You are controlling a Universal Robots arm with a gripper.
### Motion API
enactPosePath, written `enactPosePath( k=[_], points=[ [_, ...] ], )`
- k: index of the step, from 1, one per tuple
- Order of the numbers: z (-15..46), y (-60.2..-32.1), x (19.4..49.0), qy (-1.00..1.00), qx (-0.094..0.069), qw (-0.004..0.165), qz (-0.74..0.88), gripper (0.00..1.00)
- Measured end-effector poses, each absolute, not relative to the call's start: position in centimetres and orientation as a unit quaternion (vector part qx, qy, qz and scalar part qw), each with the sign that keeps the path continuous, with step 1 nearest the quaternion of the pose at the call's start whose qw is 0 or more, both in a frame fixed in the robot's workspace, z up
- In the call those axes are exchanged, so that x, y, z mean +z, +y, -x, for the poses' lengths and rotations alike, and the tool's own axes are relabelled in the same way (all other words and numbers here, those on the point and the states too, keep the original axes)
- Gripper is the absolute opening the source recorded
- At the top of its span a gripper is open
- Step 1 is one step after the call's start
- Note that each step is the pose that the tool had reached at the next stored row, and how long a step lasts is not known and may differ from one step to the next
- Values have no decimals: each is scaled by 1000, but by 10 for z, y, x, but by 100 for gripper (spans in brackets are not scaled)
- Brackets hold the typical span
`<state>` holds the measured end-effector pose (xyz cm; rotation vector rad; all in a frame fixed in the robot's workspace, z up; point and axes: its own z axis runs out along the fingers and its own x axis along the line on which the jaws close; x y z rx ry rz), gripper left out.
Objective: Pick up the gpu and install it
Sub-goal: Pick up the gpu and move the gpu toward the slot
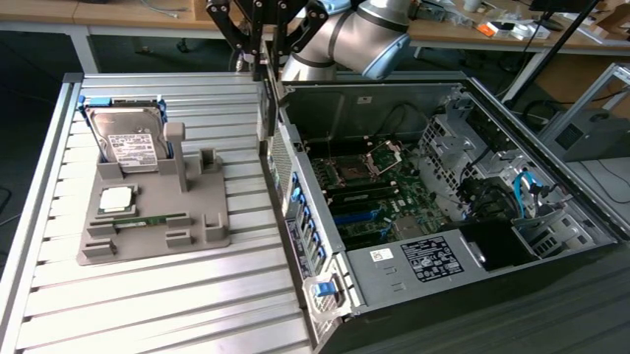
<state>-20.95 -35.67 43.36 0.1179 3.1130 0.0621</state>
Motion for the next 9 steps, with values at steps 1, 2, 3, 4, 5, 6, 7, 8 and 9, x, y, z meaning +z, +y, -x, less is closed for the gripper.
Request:
enactPosePath(
  k=[1,2,3,4,5,6,7,8,9],
  points=[
    [209,-357,434,999,20,13,-38,27],
    [208,-357,434,999,20,13,-38,27],
    [208,-357,434,999,20,13,-38,27],
    [207,-357,434,999,20,13,-38,27],
    [207,-357,434,999,20,13,-38,27],
    [206,-357,434,999,19,13,-38,27],
    [205,-357,434,999,19,13,-38,27],
    [205,-357,434,999,19,13,-38,27],
    [204,-357,434,999,19,13,-38,27]
  ],
)
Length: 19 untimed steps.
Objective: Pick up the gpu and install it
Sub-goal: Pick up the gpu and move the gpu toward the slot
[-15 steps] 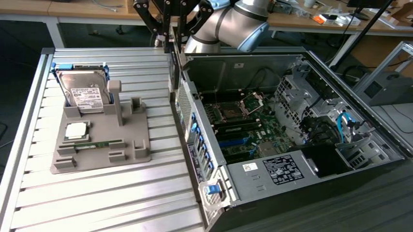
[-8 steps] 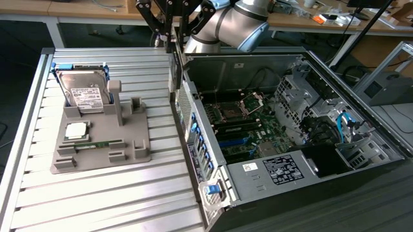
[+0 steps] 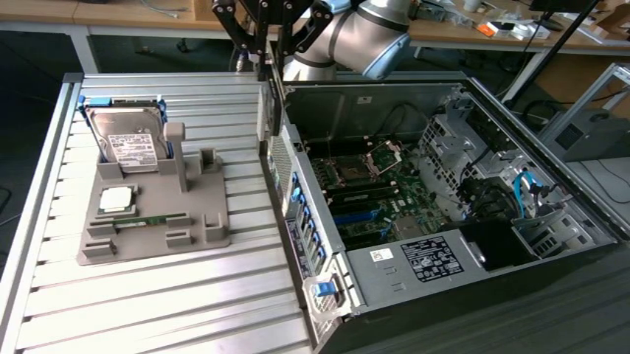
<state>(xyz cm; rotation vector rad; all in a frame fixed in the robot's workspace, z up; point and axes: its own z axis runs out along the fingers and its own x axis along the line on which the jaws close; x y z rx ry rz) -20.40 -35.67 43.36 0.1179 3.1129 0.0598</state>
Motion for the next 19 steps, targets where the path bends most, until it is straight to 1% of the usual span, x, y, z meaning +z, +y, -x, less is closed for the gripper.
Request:
enactPosePath(
  k=[19],
  points=[
    [192,-357,434,999,19,13,-38,27]
  ],
)
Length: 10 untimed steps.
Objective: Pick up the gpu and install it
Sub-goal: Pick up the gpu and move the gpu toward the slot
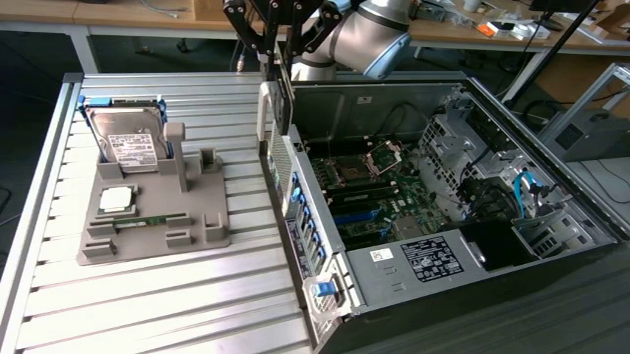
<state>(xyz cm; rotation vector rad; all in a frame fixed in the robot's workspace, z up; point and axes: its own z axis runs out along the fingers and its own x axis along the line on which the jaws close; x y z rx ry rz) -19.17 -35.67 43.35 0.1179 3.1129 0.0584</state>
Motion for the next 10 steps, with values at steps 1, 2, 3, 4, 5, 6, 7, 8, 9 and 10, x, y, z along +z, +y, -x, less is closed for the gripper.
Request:
enactPosePath(
  k=[1,2,3,4,5,6,7,8,9,10],
  points=[
    [191,-357,434,999,19,13,-38,27],
    [190,-357,434,999,19,13,-38,27],
    [189,-357,434,999,19,13,-38,27],
    [189,-357,434,999,19,13,-38,27],
    [188,-357,434,999,19,13,-38,27],
    [187,-357,434,999,19,13,-38,27],
    [186,-357,434,999,19,13,-38,27],
    [185,-357,434,999,18,13,-38,27],
    [185,-357,434,999,18,13,-38,27],
    [183,-357,434,999,18,13,-38,27]
  ],
)
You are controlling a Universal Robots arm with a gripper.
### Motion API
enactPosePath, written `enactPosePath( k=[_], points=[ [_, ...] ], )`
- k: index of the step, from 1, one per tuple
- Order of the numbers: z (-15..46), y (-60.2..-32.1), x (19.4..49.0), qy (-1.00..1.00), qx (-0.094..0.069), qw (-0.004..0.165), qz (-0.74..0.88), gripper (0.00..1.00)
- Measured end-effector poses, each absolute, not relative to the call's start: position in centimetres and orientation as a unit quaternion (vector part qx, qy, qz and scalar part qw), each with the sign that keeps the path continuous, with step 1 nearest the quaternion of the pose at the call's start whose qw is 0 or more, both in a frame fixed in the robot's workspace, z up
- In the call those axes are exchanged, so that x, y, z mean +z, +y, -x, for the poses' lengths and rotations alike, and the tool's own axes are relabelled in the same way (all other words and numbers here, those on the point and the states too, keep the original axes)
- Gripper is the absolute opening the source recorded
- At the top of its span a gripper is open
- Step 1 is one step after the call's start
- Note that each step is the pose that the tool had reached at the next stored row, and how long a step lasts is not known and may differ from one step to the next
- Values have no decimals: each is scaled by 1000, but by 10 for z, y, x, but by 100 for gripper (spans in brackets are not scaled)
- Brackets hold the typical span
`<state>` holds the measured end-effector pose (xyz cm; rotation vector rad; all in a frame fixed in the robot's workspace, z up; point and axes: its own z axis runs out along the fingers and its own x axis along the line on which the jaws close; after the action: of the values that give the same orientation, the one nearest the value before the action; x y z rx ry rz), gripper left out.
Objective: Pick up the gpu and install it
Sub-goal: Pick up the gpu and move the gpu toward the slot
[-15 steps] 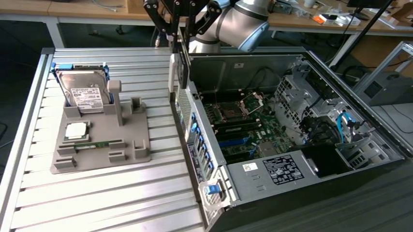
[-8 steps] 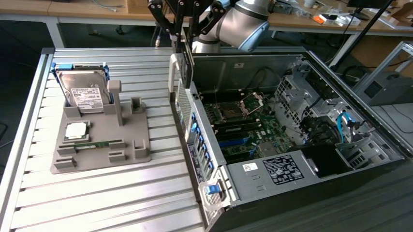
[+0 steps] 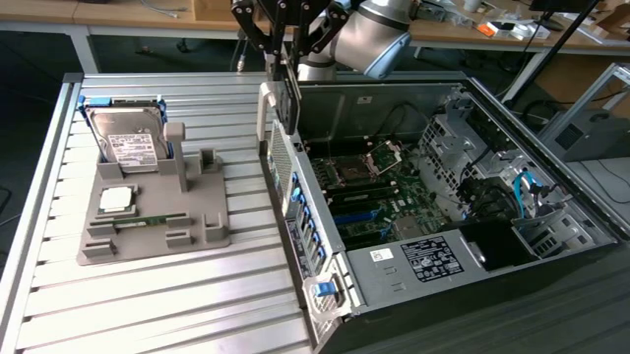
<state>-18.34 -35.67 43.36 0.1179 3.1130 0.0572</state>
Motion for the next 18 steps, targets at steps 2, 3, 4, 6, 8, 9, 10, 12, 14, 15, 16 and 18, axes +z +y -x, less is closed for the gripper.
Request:
enactPosePath(
  k=[2,3,4,6,8,9,10,12,14,15,16,18],
  points=[
    [182,-357,434,999,18,13,-38,27],
    [181,-357,434,999,18,13,-38,27],
    [180,-357,434,999,18,13,-38,27],
    [176,-357,434,999,18,13,-38,27],
    [172,-357,434,999,18,13,-38,27],
    [170,-357,434,999,18,13,-38,27],
    [168,-357,434,999,18,13,-38,27],
    [165,-357,434,999,18,13,-38,27],
    [164,-357,434,999,18,13,-38,27],
    [163,-357,434,999,18,13,-38,27],
    [163,-357,434,999,18,13,-38,27],
    [162,-357,434,999,18,13,-38,27]
  ],
)
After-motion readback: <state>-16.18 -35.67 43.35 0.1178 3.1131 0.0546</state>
